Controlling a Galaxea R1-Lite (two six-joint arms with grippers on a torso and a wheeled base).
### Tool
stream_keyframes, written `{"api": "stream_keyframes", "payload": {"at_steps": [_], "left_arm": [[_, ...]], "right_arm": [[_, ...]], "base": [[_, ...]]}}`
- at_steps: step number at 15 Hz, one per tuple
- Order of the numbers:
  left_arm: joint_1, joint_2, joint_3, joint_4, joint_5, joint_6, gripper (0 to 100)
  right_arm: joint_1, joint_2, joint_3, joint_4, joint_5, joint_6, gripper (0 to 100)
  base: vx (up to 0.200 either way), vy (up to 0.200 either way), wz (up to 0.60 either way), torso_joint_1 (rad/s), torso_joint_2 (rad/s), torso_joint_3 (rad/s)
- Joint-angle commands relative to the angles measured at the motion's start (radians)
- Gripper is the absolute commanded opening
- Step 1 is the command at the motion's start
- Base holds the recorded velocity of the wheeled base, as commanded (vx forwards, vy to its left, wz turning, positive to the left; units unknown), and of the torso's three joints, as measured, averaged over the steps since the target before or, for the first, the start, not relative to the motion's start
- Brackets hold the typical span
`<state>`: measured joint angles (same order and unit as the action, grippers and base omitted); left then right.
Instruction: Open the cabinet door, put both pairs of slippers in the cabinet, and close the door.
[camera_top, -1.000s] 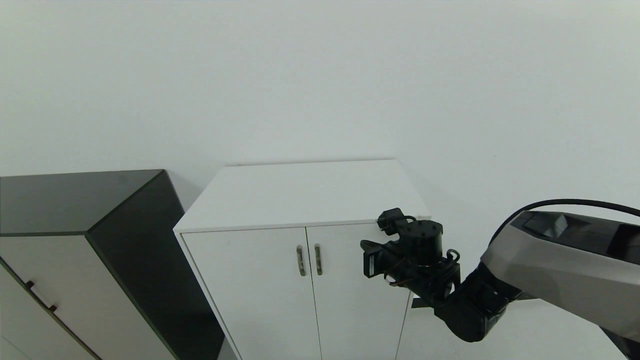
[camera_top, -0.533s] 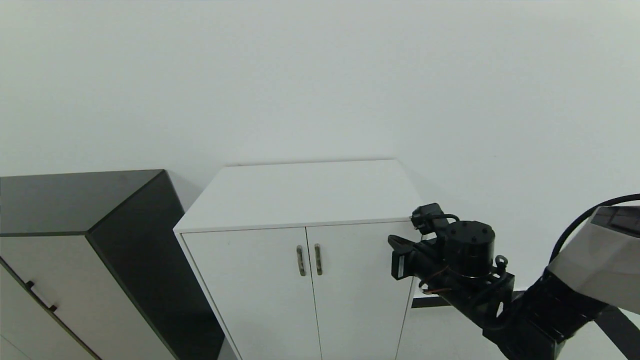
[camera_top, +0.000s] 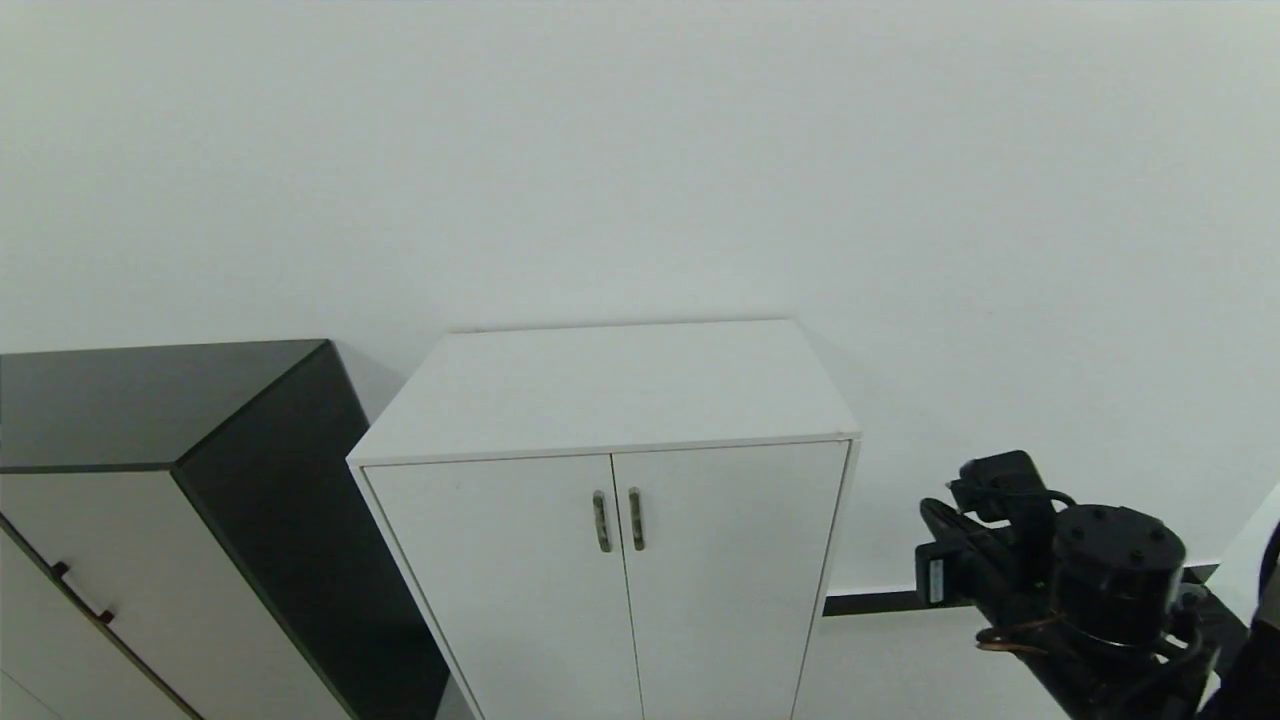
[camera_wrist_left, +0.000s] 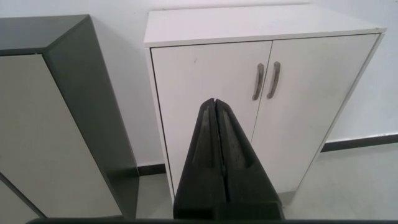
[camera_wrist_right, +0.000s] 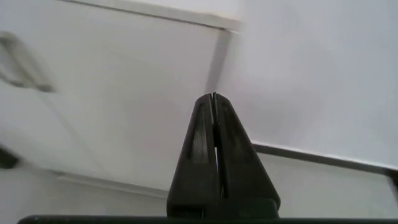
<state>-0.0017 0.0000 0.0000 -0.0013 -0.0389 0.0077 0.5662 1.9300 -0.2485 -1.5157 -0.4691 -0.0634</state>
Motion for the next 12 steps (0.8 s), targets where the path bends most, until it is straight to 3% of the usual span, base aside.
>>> {"api": "stream_keyframes", "payload": {"at_steps": [1,4,6,10,12], "left_arm": [[0.000,0.002,0.000,0.000,-0.001,0.000,0],[0.000,0.002,0.000,0.000,-0.001,0.000,0],[0.000,0.002,0.000,0.000,-0.001,0.000,0],[0.000,0.002,0.000,0.000,-0.001,0.000,0],[0.000,0.002,0.000,0.000,0.001,0.000,0]], "right_arm": [[-0.069,-0.106,0.238,-0.055,-0.013,-0.022,0],[-0.078,-0.269,0.249,-0.004,-0.072,0.016,0],[-0.074,-0.393,0.249,0.115,-0.074,0.020,0],[-0.068,-0.695,0.249,0.497,-0.072,0.085,0],[-0.038,-0.938,0.249,0.763,-0.066,0.103,0]], "base": [[0.000,0.000,0.00,0.000,0.00,0.000],[0.000,0.000,0.00,0.000,0.00,0.000],[0.000,0.000,0.00,0.000,0.00,0.000],[0.000,0.000,0.00,0.000,0.00,0.000],[0.000,0.000,0.00,0.000,0.00,0.000]]}}
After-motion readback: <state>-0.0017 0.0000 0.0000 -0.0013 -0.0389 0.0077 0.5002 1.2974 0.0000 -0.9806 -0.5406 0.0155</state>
